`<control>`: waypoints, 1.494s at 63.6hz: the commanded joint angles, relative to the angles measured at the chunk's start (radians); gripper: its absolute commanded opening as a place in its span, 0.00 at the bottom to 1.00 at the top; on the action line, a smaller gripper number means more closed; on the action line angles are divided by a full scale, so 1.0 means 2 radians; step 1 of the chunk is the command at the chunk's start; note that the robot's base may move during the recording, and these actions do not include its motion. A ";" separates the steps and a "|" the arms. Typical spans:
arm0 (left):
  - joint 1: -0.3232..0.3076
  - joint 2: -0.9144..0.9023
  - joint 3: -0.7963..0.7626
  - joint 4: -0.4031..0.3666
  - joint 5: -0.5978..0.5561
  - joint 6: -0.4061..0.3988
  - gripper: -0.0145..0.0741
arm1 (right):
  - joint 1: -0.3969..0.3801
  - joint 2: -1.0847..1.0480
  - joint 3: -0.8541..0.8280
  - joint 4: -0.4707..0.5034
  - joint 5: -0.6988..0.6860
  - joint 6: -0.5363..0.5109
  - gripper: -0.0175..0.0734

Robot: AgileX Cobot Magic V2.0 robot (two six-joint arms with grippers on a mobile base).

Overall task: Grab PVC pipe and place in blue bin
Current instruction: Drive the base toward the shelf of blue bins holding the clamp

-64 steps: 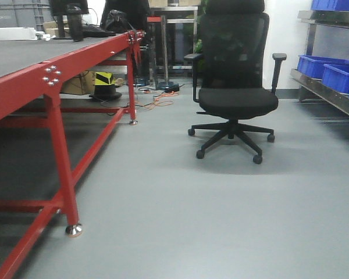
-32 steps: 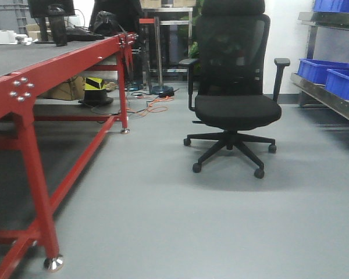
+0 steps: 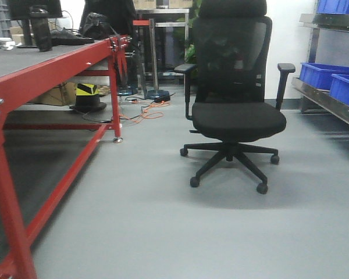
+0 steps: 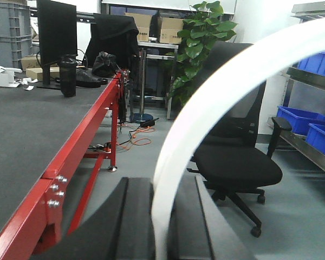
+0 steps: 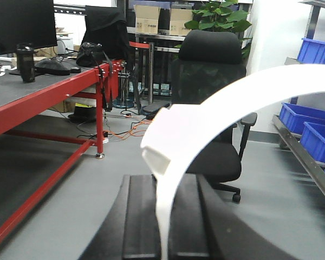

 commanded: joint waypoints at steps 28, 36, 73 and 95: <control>-0.003 -0.003 0.000 0.001 -0.015 -0.002 0.04 | 0.001 -0.002 0.000 -0.001 -0.015 -0.002 0.02; -0.003 -0.003 0.000 0.001 -0.015 -0.002 0.04 | 0.001 -0.002 0.000 -0.001 -0.015 -0.002 0.02; -0.003 -0.003 0.000 0.001 -0.015 -0.002 0.04 | 0.001 -0.002 0.000 -0.001 -0.015 -0.002 0.02; -0.003 -0.003 0.000 0.001 -0.015 -0.002 0.04 | 0.001 -0.002 0.000 -0.001 -0.015 -0.002 0.02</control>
